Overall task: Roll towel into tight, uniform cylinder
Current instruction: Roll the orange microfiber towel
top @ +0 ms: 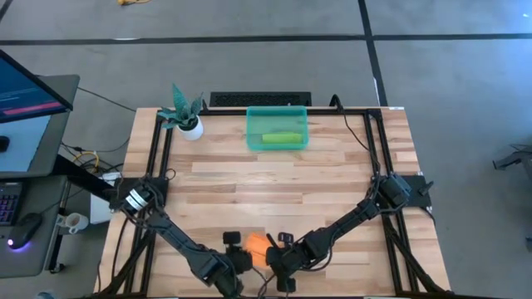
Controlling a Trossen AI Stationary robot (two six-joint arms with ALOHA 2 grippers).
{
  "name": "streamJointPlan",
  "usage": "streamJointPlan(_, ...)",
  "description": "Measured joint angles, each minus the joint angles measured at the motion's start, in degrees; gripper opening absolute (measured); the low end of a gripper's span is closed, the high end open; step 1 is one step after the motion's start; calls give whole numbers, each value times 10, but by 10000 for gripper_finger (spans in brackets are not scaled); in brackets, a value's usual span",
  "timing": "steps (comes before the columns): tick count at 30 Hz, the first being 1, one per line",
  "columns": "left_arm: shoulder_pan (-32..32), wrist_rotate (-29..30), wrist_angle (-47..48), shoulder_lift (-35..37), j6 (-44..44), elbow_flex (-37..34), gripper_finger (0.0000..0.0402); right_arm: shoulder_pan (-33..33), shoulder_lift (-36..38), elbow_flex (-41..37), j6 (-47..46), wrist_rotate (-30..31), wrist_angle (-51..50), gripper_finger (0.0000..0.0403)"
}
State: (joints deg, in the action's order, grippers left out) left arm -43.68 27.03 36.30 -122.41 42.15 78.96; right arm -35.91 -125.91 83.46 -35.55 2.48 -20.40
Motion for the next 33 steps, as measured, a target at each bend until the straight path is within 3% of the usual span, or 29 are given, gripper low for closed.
streamJointPlan(2, 0, -50, -4, 7, 28, 6, 36, -4, 0, 0, 0, -18, 7, 31)
streamJointPlan(4, -4, -94, -14, 16, 62, 11, 15, -9, -2, 0, 0, -35, 24, 34)
streamJointPlan(12, -4, -249, -87, 40, 186, 12, 23, -25, -7, -1, -28, -88, 96, 30)
streamJointPlan(24, 17, -316, -110, 40, 237, 12, 21, 40, -9, -3, -99, -281, 108, 30)
streamJointPlan(33, 21, -310, -106, 41, 235, 12, 22, 95, -9, -14, -214, -349, 96, 29)
